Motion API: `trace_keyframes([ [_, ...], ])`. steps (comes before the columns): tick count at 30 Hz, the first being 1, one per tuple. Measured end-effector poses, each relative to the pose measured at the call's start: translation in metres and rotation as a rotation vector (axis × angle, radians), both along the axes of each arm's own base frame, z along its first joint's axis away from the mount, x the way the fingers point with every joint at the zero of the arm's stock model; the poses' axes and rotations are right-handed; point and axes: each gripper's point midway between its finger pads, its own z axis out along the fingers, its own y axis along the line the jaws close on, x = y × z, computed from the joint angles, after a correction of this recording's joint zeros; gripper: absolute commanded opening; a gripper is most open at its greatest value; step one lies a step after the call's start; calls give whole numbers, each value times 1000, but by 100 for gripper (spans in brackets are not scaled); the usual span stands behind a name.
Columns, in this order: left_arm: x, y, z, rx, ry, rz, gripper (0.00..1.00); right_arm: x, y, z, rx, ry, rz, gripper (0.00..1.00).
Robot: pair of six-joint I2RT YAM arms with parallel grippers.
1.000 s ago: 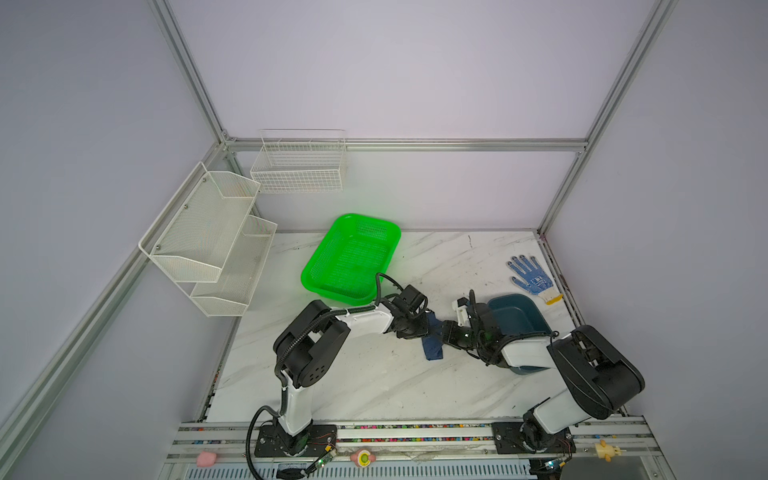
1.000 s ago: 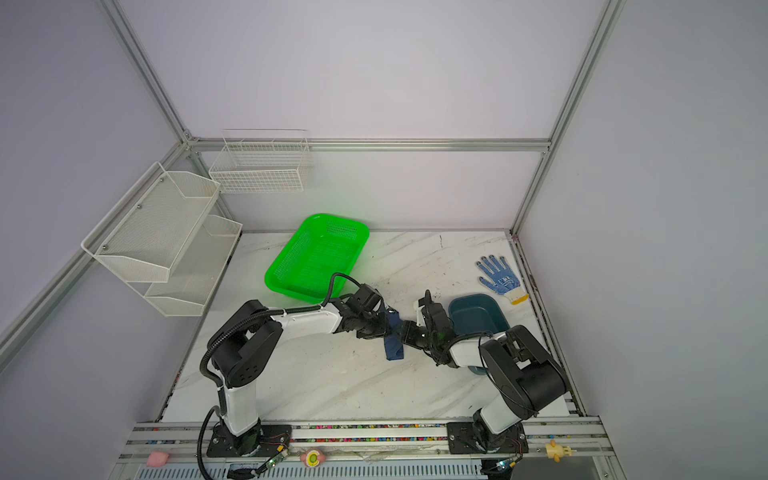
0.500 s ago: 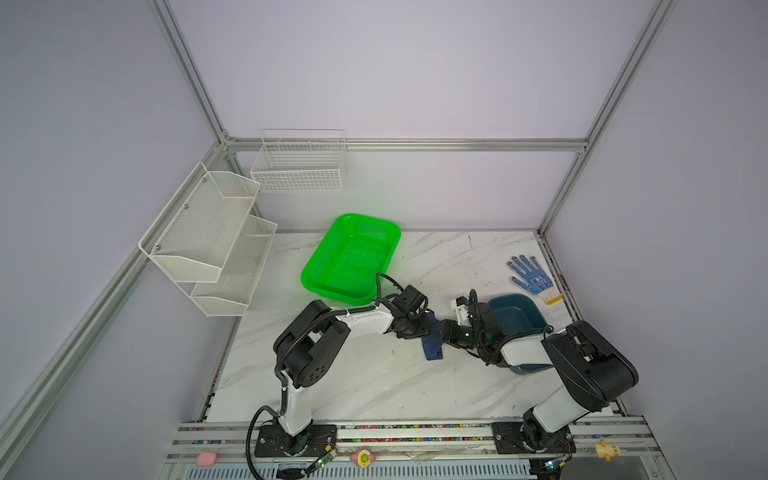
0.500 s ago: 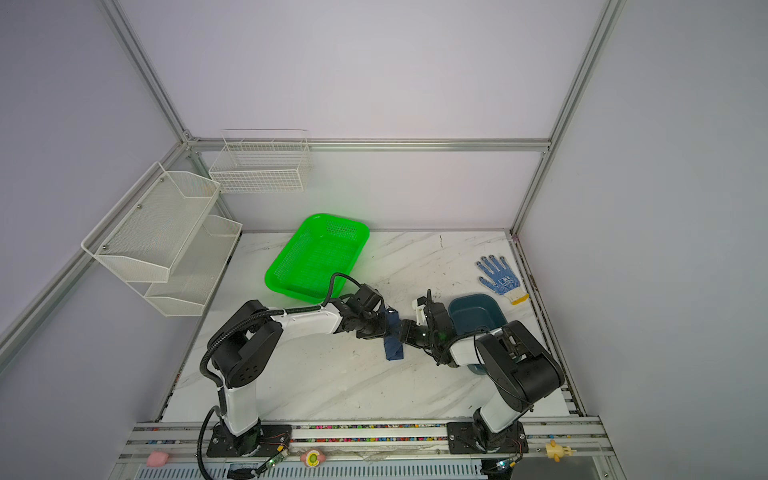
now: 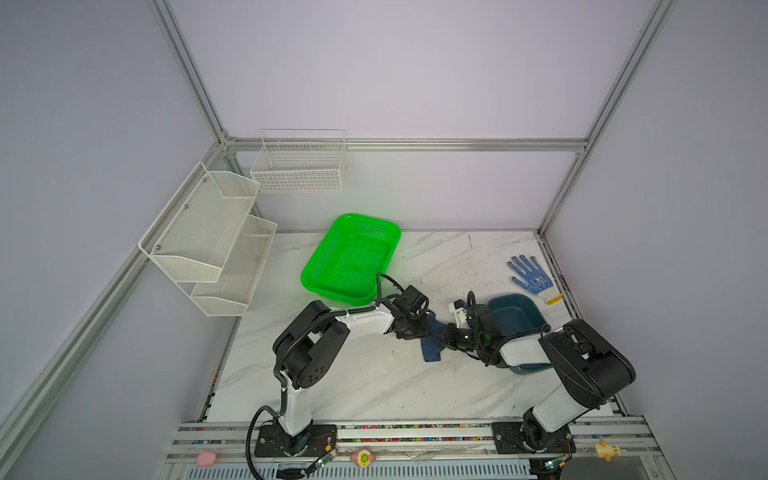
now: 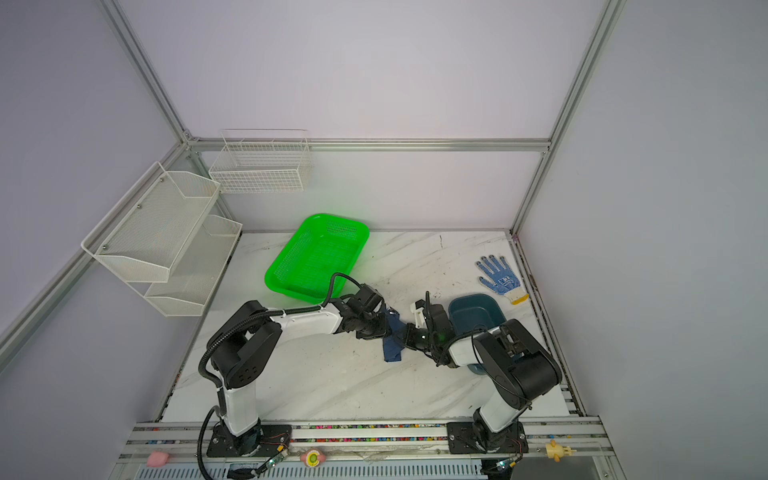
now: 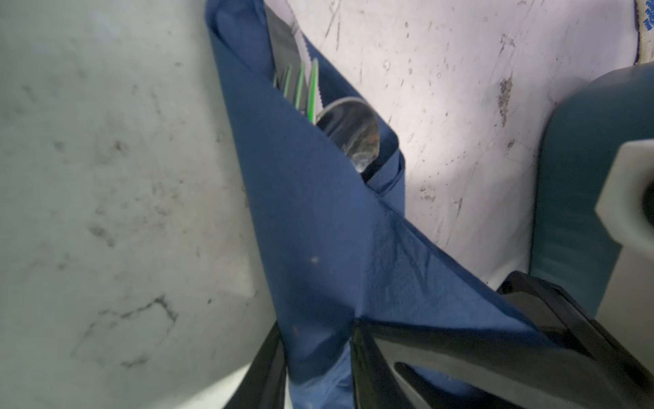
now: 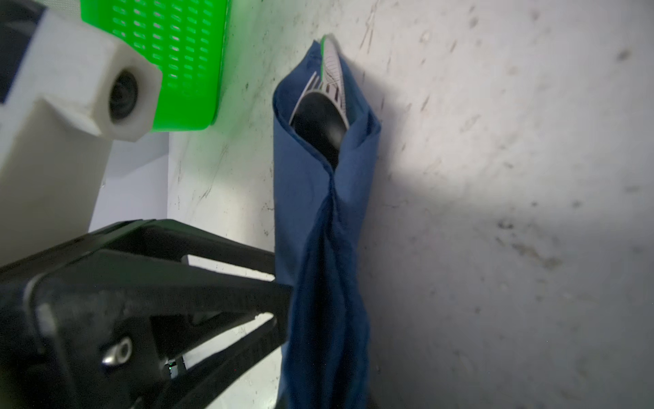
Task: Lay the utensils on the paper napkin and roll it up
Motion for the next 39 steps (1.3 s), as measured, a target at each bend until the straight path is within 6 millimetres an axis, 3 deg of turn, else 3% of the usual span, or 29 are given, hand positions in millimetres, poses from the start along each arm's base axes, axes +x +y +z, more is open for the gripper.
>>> trace_keyframes([
  [5, -4, 14, 9, 11, -16, 41, 37, 0, 0, 9, 12, -27, 2, 3],
  [13, -3, 41, 46, -31, -107, 114, 42, -2, -2, 11, 24, -74, 3, 1],
  [18, -2, 51, 54, -47, -143, 144, 47, -1, -5, 18, 19, -141, 2, 0],
  [24, -1, 56, 57, -69, -176, 158, 53, 7, -7, 55, 24, -316, 4, 0],
  [29, 1, 59, 72, -129, -252, 170, 61, 10, -9, 91, 37, -460, 6, 0],
  [32, 1, 60, 91, -203, -338, 162, 69, 8, -10, 115, 62, -534, 3, 0],
  [36, 1, 62, 136, -377, -489, 137, 84, 2, -11, 149, 110, -627, 10, 0],
  [39, 2, 64, 166, -500, -578, 109, 90, -5, -10, 167, 148, -673, 30, 0],
])
